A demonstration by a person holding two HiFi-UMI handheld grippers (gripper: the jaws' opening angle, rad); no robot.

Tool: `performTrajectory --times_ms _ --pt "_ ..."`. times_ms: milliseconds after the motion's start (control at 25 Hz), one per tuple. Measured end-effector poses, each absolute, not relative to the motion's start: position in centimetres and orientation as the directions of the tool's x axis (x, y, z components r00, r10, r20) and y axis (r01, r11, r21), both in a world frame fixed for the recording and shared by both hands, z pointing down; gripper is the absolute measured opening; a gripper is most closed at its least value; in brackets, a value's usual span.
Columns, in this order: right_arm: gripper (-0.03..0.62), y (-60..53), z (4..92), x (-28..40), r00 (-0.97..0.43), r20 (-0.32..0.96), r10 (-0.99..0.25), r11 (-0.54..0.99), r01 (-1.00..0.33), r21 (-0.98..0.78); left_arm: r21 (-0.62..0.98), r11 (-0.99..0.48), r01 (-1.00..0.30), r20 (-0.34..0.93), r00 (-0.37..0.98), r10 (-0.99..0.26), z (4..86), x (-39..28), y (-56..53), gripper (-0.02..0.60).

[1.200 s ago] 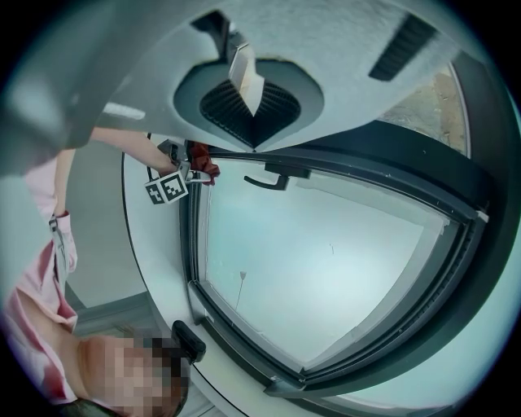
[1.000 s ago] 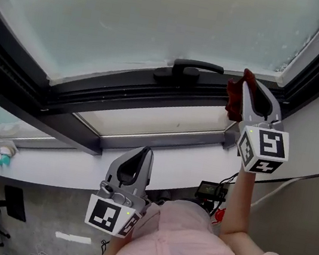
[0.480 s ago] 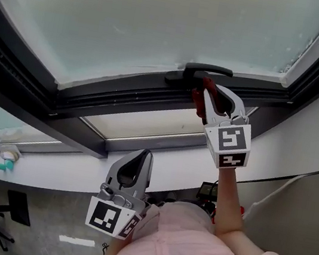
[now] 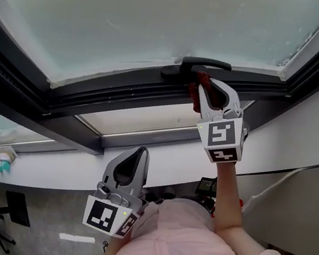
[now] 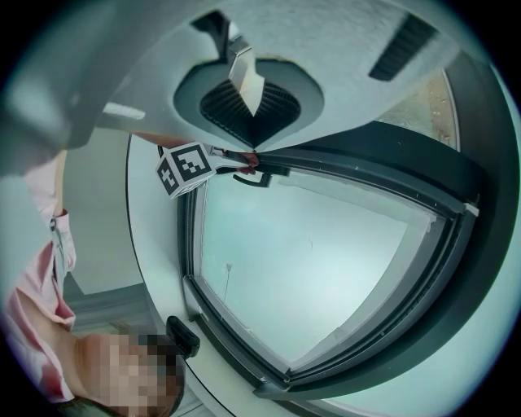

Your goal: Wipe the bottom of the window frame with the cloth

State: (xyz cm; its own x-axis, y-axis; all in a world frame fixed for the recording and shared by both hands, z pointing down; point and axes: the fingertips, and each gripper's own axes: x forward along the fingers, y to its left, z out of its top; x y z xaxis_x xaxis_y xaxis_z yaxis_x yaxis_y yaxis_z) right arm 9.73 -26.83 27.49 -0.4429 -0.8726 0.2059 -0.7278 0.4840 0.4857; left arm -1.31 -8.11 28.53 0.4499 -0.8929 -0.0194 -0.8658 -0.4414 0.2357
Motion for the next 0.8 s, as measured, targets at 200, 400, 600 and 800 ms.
performTrajectory --times_ms 200,400,600,800 --pt "0.064 -27.6 27.4 11.1 -0.429 0.215 -0.877 0.478 -0.735 0.48 0.234 -0.445 -0.864 -0.032 0.45 -0.892 28.1 -1.3 -8.3 -0.006" --pt "0.064 -27.8 27.3 11.3 -0.439 0.224 -0.87 0.491 -0.724 0.485 0.233 -0.448 -0.863 -0.033 0.454 -0.891 28.4 -0.9 -8.2 -0.006" --pt "0.064 -27.7 27.4 11.3 -0.451 0.236 -0.861 0.507 -0.722 0.47 0.238 -0.447 -0.862 -0.027 0.454 -0.89 28.6 -0.7 -8.1 -0.006" --pt "0.064 -27.9 27.4 11.8 -0.471 0.236 -0.85 0.526 -0.732 0.433 0.239 -0.449 -0.861 -0.022 0.457 -0.889 28.8 -0.5 -8.1 -0.006"
